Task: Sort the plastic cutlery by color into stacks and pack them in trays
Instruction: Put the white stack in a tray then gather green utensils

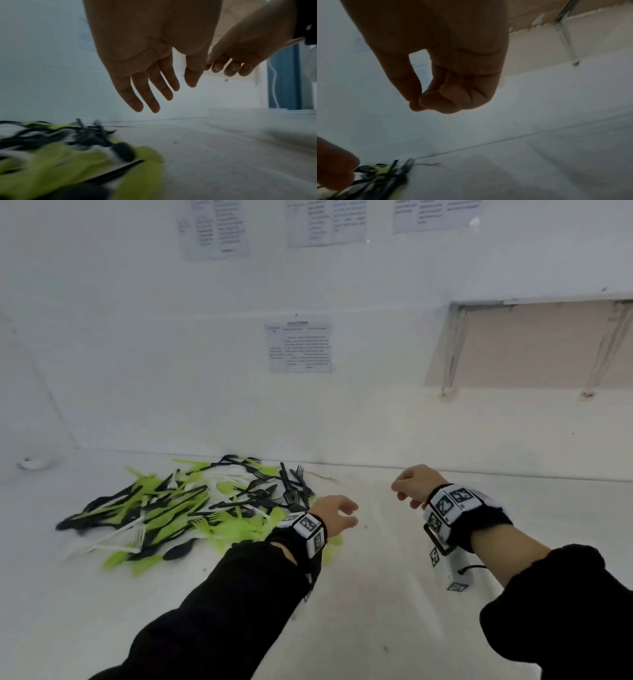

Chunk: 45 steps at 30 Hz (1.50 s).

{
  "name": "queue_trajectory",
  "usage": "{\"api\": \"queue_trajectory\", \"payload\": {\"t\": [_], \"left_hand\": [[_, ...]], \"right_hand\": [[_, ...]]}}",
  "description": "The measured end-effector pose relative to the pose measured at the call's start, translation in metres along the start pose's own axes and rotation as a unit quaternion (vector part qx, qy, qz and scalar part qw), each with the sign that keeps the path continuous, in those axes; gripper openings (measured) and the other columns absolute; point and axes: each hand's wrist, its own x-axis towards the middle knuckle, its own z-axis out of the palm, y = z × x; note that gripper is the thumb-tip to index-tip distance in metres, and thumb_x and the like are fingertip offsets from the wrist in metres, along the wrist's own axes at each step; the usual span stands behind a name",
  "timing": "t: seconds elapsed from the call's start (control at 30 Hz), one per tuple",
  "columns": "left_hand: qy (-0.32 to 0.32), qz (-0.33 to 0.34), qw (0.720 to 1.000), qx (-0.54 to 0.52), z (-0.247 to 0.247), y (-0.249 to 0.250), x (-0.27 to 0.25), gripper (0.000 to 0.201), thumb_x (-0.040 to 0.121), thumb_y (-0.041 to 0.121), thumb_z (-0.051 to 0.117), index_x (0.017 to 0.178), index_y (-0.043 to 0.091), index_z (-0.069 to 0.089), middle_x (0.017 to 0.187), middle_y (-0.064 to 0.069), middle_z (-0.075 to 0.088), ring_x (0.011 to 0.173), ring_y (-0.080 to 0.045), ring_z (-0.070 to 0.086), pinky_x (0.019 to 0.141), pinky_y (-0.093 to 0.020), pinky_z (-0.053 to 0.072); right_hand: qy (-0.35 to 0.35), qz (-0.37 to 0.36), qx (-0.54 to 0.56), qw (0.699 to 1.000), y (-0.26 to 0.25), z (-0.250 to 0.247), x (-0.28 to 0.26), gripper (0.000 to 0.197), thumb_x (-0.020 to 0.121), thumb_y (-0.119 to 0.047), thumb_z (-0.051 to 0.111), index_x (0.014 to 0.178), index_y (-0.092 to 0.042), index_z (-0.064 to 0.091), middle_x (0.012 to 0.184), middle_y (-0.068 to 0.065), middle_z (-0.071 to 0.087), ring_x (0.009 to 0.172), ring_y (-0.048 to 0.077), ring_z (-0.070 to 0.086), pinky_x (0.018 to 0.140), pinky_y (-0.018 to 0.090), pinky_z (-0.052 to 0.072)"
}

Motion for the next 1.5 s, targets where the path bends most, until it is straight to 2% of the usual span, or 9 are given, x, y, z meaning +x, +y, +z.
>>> {"api": "queue_trajectory", "payload": {"t": [0.17, 0.33, 0.47, 0.63, 0.73, 0.83, 1.17, 1.33, 1.5], "left_hand": [[0.074, -0.046, 0.996, 0.011, -0.064, -0.085, -0.023, 0.027, 0.087, 0.012, 0.057, 0.113, 0.008, 0.064, 0.115, -0.007, 0.065, 0.11, -0.019, 0.058, 0.089, -0.018, 0.039], [0.099, -0.105, 0.989, 0.03, -0.106, -0.154, -0.039, 0.025, 0.087, 0.011, 0.055, 0.109, 0.008, 0.066, 0.114, -0.008, 0.065, 0.108, -0.02, 0.059, 0.091, -0.023, 0.042], [0.117, -0.151, 0.981, 0.022, -0.129, -0.196, -0.04, 0.025, 0.087, 0.012, 0.056, 0.109, 0.012, 0.066, 0.115, -0.004, 0.064, 0.11, -0.019, 0.058, 0.09, -0.022, 0.043], [0.127, -0.153, 0.979, 0.036, -0.153, -0.228, -0.022, 0.026, 0.088, 0.011, 0.054, 0.112, 0.01, 0.065, 0.116, -0.003, 0.064, 0.111, -0.017, 0.057, 0.088, -0.018, 0.039], [0.116, -0.149, 0.982, 0.029, -0.168, -0.243, -0.002, 0.025, 0.088, 0.01, 0.053, 0.11, 0.009, 0.065, 0.116, -0.005, 0.063, 0.111, -0.018, 0.057, 0.092, -0.021, 0.04], [0.101, -0.143, 0.984, 0.033, -0.183, -0.265, 0.025, 0.025, 0.086, 0.012, 0.054, 0.108, 0.012, 0.066, 0.114, -0.003, 0.065, 0.11, -0.018, 0.058, 0.093, -0.022, 0.042], [0.031, -0.116, 0.988, 0.093, -0.212, -0.32, 0.132, 0.034, 0.091, 0.02, 0.048, 0.123, 0.017, 0.058, 0.135, -0.003, 0.051, 0.122, -0.019, 0.049, 0.102, -0.027, 0.039], [-0.034, -0.124, 0.978, 0.163, -0.206, -0.328, 0.17, 0.043, 0.096, 0.023, 0.038, 0.136, 0.011, 0.046, 0.144, -0.008, 0.043, 0.13, -0.025, 0.043, 0.105, -0.031, 0.036], [-0.086, -0.113, 0.966, 0.216, -0.19, -0.325, 0.185, 0.036, 0.098, 0.017, 0.032, 0.125, 0.003, 0.052, 0.134, -0.016, 0.051, 0.123, -0.029, 0.048, 0.099, -0.034, 0.039]], "right_hand": [[-0.045, -0.033, 0.041, 0.998, -0.073, 0.084, 0.015, 0.009, 0.088, -0.017, 0.054, 0.088, -0.01, 0.061, 0.072, -0.001, 0.062, 0.051, 0.013, 0.051, 0.044, 0.018, 0.035], [-0.072, -0.08, 0.01, 0.994, -0.127, 0.154, 0.03, 0.027, 0.085, -0.015, 0.055, 0.057, -0.014, 0.057, 0.075, 0.008, 0.062, 0.056, 0.018, 0.054, 0.054, 0.021, 0.044], [-0.104, -0.096, 0.037, 0.989, -0.154, 0.189, 0.046, 0.021, 0.088, -0.016, 0.054, 0.067, -0.01, 0.058, 0.068, 0.005, 0.059, 0.047, 0.013, 0.048, 0.04, 0.014, 0.038], [-0.135, -0.107, 0.042, 0.984, -0.179, 0.221, 0.078, 0.016, 0.09, -0.01, 0.049, 0.087, -0.013, 0.064, 0.063, -0.003, 0.056, 0.049, 0.011, 0.047, 0.039, 0.014, 0.036], [-0.115, -0.116, 0.002, 0.987, -0.19, 0.24, 0.101, 0.024, 0.089, -0.011, 0.05, 0.106, -0.011, 0.068, 0.074, -0.003, 0.06, 0.065, 0.013, 0.054, 0.059, 0.021, 0.048], [-0.084, -0.119, -0.066, 0.987, -0.205, 0.256, 0.127, 0.033, 0.093, -0.012, 0.045, 0.122, -0.013, 0.061, 0.122, 0.006, 0.062, 0.114, 0.02, 0.056, 0.097, 0.026, 0.042], [-0.132, -0.119, -0.24, 0.954, -0.243, 0.299, 0.21, 0.053, 0.099, -0.007, 0.031, 0.149, -0.011, 0.016, 0.155, 0.01, 0.021, 0.141, 0.022, 0.025, 0.112, 0.026, 0.02], [-0.167, -0.117, -0.316, 0.927, -0.251, 0.304, 0.23, 0.042, 0.097, -0.006, 0.038, 0.139, -0.009, 0.043, 0.142, 0.012, 0.045, 0.13, 0.027, 0.042, 0.107, 0.031, 0.033], [-0.186, -0.132, -0.335, 0.914, -0.25, 0.305, 0.234, 0.034, 0.095, -0.006, 0.044, 0.128, -0.005, 0.056, 0.135, 0.016, 0.051, 0.124, 0.029, 0.048, 0.103, 0.032, 0.036]]}}
